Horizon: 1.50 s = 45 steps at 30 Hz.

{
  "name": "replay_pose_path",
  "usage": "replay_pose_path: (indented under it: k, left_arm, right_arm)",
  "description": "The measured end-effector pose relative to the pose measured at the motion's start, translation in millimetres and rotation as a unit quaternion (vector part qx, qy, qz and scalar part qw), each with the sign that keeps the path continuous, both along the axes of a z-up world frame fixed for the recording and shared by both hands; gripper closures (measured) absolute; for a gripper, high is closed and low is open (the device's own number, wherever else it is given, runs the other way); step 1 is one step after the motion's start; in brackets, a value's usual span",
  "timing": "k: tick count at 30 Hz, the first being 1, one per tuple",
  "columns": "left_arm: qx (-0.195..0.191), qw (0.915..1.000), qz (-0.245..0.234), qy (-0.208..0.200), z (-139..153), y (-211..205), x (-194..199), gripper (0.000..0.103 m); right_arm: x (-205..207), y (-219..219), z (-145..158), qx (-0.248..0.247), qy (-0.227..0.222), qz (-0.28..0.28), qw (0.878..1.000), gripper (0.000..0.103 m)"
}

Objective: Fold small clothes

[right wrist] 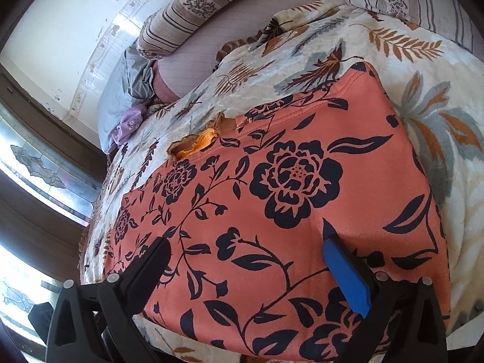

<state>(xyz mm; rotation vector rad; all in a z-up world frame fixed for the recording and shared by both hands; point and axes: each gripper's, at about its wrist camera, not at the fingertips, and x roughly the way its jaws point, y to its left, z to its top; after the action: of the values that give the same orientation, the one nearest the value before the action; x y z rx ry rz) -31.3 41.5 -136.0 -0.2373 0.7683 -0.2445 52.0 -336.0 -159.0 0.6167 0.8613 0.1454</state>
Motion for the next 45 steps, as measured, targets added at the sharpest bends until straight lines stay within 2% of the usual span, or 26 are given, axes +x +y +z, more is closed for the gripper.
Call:
replay_pose_path:
  k: [3, 5, 8, 13, 17, 23, 30, 32, 34, 36, 38, 40, 44, 45]
  left_arm:
    - [0.002, 1.0, 0.006, -0.002, 0.6, -1.5, 1.5, 0.018]
    - [0.005, 0.9999, 0.013, -0.006, 1.8, -3.3, 3.6, 0.018]
    - [0.018, 0.9994, 0.027, -0.012, 1.6, -8.2, 6.6, 0.018]
    - [0.061, 0.9976, 0.029, -0.015, -1.2, -23.2, 7.2, 0.018]
    - [0.091, 0.9954, 0.021, -0.02, 6.8, -40.1, 11.8, 0.018]
    - [0.125, 0.9918, 0.004, -0.026, 14.8, -73.4, 26.5, 0.018]
    - [0.136, 0.9902, 0.006, -0.031, 24.6, -86.4, 44.0, 0.018]
    - [0.125, 0.9914, 0.013, -0.036, 30.8, -80.0, 43.6, 0.018]
    - [0.117, 0.9918, 0.023, -0.046, 35.8, -72.5, 41.8, 0.018]
    - [0.116, 0.9916, 0.029, -0.048, 34.5, -66.1, 44.0, 0.018]
    - [0.122, 0.9916, 0.028, -0.032, 27.2, -61.1, 50.0, 0.018]
    - [0.121, 0.992, 0.03, -0.017, 22.9, -54.6, 52.6, 0.018]
    - [0.109, 0.9928, 0.035, -0.036, 24.3, -46.6, 52.0, 0.018]
    - [0.114, 0.9925, 0.032, -0.032, 21.6, -48.2, 55.4, 0.018]
  right_arm:
    - [-30.6, -6.5, 26.7, -0.005, -0.063, -0.049, 0.997, 0.001]
    - [-61.6, -15.3, 32.0, 0.033, -0.09, -0.089, 0.991, 0.001]
    - [-96.6, -25.5, 17.4, 0.08, -0.088, -0.1, 0.988, 0.001]
    - [-132.4, -67.1, -26.9, 0.173, -0.058, -0.153, 0.971, 0.001]
    - [-136.5, -93.3, -43.6, 0.215, -0.052, -0.171, 0.96, 0.001]
    - [-124.2, -99.6, -57.6, 0.262, -0.036, -0.144, 0.954, 0.002]
    - [-106.5, -93.8, -53.8, 0.274, -0.03, -0.133, 0.952, 0.003]
    - [-104.5, -94.7, -48.7, 0.277, -0.033, -0.131, 0.951, 0.012]
    - [-102.5, -95.3, -43.4, 0.271, -0.035, -0.131, 0.953, 0.014]
    - [-97.0, -93.2, -45.6, 0.268, -0.028, -0.129, 0.954, 0.014]
    - [-88.8, -90.4, -54.6, 0.266, -0.014, -0.131, 0.955, 0.014]
    - [-85.7, -89.0, -52.4, 0.263, -0.019, -0.134, 0.955, 0.015]
    - [-77.0, -86.3, -46.6, 0.232, -0.023, -0.131, 0.964, 0.015]
    - [-75.0, -86.6, -49.8, 0.23, -0.019, -0.134, 0.964, 0.02]
